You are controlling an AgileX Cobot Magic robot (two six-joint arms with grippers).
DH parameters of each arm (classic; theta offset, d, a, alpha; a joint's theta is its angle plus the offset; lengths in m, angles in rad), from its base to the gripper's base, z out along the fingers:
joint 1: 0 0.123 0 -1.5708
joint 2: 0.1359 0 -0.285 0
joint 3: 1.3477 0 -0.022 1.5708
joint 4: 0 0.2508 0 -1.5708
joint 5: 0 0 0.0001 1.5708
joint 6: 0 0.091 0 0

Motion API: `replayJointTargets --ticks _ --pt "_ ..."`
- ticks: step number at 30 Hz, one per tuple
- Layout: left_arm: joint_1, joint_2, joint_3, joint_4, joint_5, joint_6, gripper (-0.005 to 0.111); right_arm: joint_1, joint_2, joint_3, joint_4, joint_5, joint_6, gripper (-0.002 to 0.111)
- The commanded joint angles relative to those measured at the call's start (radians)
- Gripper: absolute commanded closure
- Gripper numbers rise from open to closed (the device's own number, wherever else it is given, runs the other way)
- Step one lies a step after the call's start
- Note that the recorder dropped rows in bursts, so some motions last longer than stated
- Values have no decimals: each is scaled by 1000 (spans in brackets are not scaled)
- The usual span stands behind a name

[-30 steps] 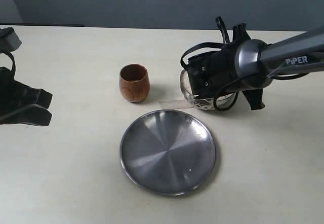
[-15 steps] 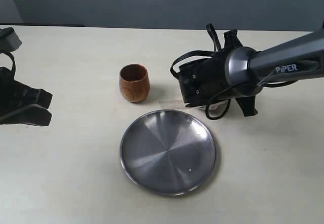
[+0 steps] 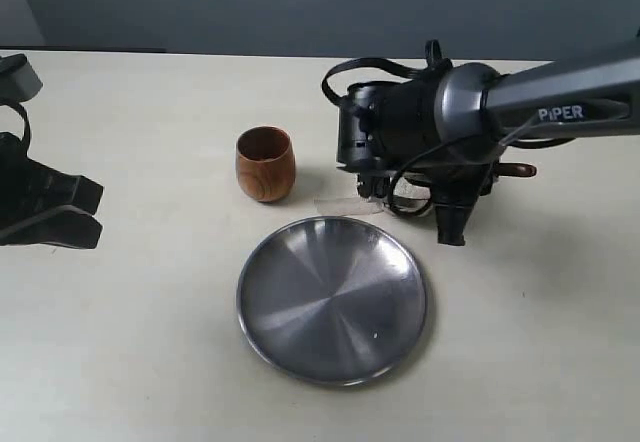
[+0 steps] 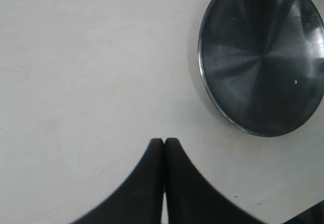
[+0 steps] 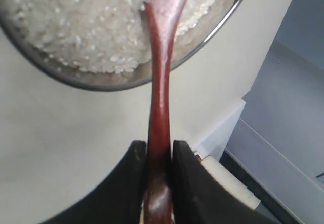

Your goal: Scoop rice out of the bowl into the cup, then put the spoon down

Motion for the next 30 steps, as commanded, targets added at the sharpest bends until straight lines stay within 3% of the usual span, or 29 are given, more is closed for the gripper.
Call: replayJointTargets --ticks 1,12,30 --pt "-4 0 7 0 -2 3 106 -29 -34 -11 30 -2 9 109" --pt "-4 0 7 3 -8 3 106 -96 -103 -9 278 -88 -31 109" --pt "-4 0 7 2 -2 3 106 -96 -103 -9 55 -2 67 109"
